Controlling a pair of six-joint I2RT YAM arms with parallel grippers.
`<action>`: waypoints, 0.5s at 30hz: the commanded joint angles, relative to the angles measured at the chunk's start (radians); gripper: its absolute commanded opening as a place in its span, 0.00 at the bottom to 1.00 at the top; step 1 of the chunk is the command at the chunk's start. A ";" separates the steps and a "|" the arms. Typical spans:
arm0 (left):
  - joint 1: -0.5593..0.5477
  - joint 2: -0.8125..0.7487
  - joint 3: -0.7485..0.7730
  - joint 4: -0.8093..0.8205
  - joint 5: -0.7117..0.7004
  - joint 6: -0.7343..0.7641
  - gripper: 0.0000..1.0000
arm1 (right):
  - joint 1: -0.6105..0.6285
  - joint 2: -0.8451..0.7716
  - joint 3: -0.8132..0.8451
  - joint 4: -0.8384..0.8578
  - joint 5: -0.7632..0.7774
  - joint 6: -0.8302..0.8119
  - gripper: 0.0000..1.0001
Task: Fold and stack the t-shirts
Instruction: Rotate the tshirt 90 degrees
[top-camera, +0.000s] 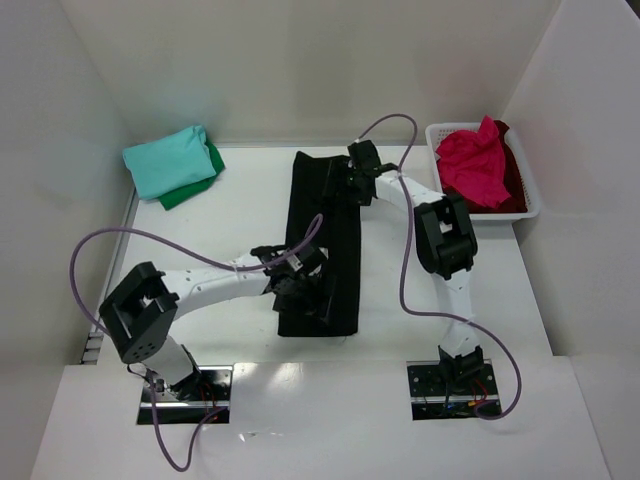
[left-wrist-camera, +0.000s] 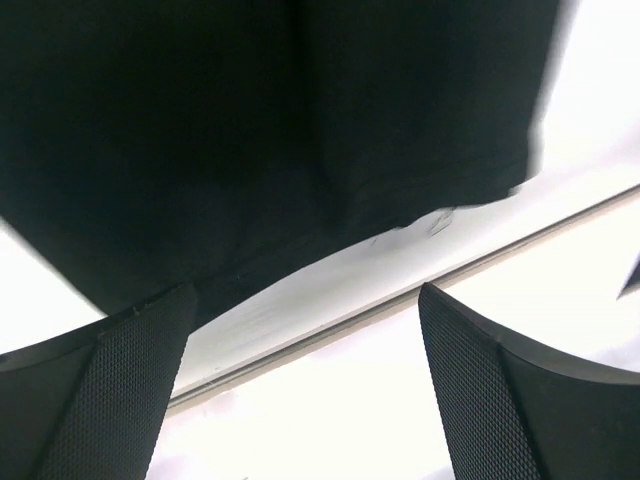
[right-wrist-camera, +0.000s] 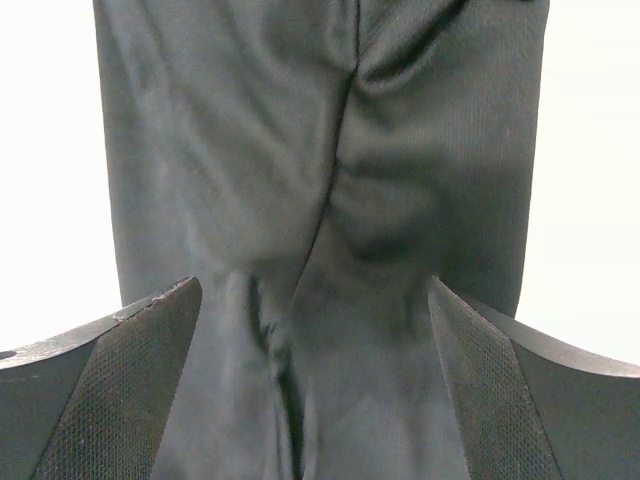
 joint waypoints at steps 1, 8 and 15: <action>0.004 -0.105 0.132 -0.059 -0.137 0.014 1.00 | -0.003 -0.197 0.012 -0.046 0.014 -0.020 1.00; 0.047 -0.287 0.173 -0.017 -0.240 0.050 1.00 | -0.021 -0.600 -0.263 -0.056 0.005 0.003 1.00; 0.112 -0.425 -0.023 0.007 -0.254 0.012 1.00 | 0.057 -0.998 -0.803 -0.014 -0.020 0.236 1.00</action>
